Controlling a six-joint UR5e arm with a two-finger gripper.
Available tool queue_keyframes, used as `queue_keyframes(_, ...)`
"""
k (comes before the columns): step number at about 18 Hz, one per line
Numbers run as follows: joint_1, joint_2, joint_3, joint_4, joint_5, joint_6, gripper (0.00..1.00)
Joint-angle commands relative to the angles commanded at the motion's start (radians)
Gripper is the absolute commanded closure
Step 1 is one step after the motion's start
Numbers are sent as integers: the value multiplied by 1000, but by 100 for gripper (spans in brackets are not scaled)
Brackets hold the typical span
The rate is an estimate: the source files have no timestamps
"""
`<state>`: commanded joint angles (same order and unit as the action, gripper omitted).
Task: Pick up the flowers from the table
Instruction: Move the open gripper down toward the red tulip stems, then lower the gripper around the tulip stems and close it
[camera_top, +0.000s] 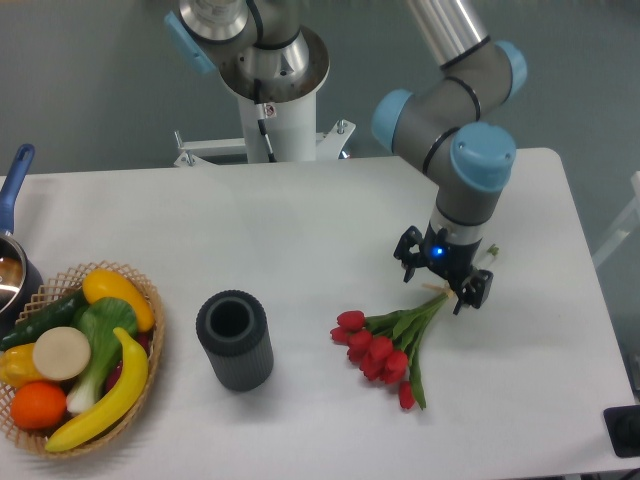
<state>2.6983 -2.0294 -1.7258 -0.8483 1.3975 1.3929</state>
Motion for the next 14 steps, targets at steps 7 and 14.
queue_keyframes(7,-26,-44,-3,8,-2,-9,0)
queue_keyframes(14,-29,-57,-9,12,-2,-9,0)
